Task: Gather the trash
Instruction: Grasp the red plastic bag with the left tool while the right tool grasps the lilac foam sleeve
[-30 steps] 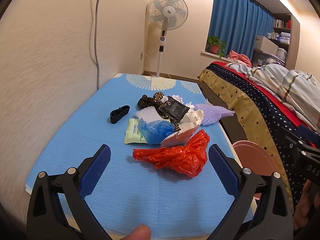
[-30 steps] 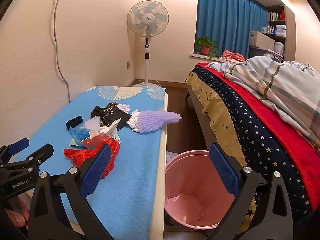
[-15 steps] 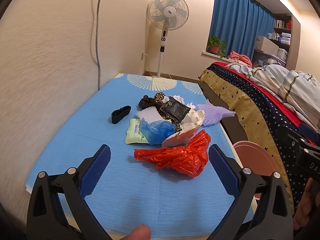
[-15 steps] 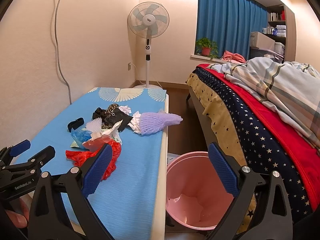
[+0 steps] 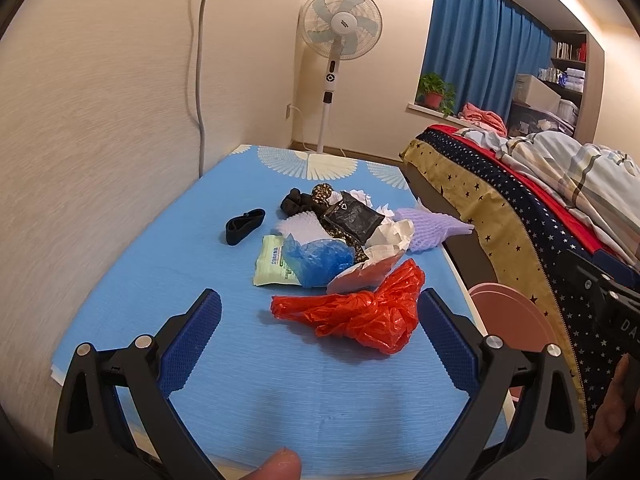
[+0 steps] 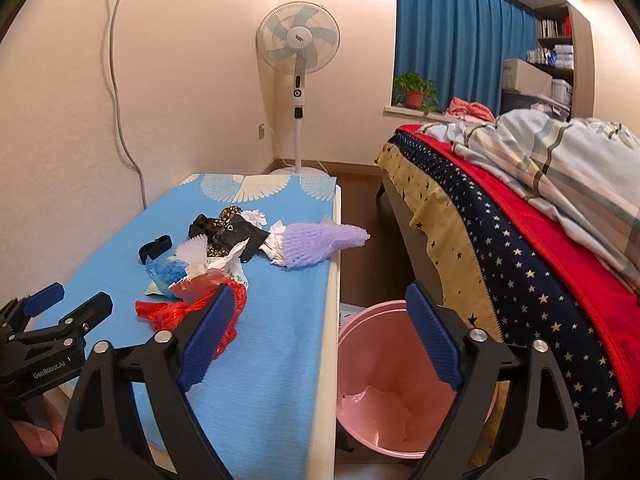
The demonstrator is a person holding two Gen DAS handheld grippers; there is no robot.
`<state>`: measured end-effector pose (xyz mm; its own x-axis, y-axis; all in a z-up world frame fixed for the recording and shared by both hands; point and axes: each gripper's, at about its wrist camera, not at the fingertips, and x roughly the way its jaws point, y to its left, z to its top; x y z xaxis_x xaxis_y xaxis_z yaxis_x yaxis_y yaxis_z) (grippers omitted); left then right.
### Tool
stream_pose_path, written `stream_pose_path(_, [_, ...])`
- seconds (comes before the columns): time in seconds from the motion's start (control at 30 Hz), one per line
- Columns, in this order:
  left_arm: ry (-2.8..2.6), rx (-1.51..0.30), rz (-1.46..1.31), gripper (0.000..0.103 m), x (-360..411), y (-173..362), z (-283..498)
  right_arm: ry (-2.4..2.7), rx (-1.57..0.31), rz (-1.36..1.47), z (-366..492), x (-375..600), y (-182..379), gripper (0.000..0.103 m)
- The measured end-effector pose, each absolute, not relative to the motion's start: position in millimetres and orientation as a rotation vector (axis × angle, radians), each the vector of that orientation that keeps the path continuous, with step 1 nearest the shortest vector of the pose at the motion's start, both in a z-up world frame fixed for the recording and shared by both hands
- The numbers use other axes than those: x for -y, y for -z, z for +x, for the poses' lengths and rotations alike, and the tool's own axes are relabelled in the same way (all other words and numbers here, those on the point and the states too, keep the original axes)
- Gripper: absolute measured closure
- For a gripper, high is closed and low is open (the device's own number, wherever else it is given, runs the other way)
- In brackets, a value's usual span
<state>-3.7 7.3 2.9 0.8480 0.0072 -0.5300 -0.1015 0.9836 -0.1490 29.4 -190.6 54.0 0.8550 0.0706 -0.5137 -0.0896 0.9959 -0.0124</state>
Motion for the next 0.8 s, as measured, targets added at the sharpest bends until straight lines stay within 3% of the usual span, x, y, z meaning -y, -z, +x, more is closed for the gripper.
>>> stream_pose_path(0.23, [-0.044,-0.591,-0.205,0.013,-2.7,10.6,7.1,-0.113,-0.567,0.020,42.5,198.8,-49.3,0.047])
stream_pose_path(0.4, [-0.034,-0.637,-0.227,0.014,8.3,29.3,25.4,-0.115,-0.571,0.072,64.5,211.0,-45.7,0.055])
stream_pose_path(0.57, [-0.018,-0.686,-0.239,0.017,23.4,53.0,42.3,-0.090,-0.569,0.130,91.0,226.6,-40.8,0.055])
stream_pose_path(0.67, [-0.015,-0.713,-0.254,0.030,26.9,64.0,49.3,-0.078,-0.577,0.157,106.1,232.3,-34.3,0.055])
stream_pose_path(0.8, [-0.016,-0.721,-0.282,0.066,24.1,68.1,53.1,-0.074,-0.603,0.208,133.2,237.3,-20.0,0.055])
